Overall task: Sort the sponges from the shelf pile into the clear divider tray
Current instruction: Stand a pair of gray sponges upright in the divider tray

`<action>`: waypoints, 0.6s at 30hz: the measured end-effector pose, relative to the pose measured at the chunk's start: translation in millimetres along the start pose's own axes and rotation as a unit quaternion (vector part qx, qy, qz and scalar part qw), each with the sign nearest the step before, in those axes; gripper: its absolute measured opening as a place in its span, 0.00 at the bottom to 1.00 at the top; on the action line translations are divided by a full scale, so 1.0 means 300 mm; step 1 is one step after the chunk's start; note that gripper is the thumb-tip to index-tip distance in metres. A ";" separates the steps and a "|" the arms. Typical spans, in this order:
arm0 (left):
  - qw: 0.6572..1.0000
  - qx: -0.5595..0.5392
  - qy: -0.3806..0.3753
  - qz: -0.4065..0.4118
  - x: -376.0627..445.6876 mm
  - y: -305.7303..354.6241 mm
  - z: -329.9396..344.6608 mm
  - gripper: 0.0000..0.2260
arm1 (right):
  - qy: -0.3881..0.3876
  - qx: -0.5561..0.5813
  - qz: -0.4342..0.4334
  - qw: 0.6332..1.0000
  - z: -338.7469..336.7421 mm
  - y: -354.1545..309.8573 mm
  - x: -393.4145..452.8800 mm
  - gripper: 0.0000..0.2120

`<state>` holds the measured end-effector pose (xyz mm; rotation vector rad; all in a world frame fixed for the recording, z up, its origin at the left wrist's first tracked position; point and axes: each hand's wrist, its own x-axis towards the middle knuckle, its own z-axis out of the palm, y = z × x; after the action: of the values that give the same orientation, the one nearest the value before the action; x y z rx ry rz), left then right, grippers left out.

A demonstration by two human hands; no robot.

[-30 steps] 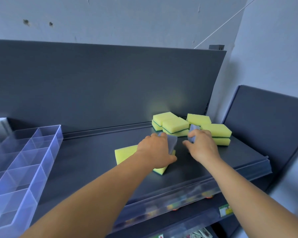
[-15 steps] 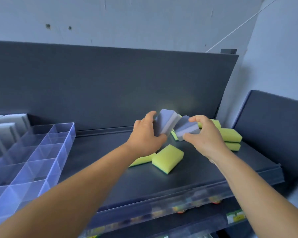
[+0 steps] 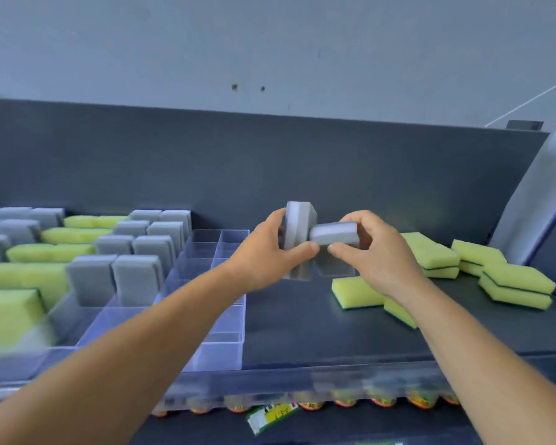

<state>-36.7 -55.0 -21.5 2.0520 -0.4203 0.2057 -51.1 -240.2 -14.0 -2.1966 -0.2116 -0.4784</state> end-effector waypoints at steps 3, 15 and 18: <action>0.999 0.021 0.042 -0.012 -0.054 -0.033 -0.118 0.31 | -0.012 0.024 -0.019 0.999 0.085 -0.100 -0.020 0.12; 0.985 0.120 0.106 -0.057 -0.242 -0.184 -0.548 0.18 | -0.049 0.041 -0.055 0.996 0.353 -0.366 -0.091 0.12; 0.984 0.123 0.114 -0.063 -0.284 -0.221 -0.650 0.16 | -0.053 0.063 -0.051 0.995 0.413 -0.421 -0.103 0.11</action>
<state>-85.0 162.0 -5.5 2.2560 -0.1270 0.4290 -86.1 -64.3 -5.2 -2.0957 -0.4026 -0.3943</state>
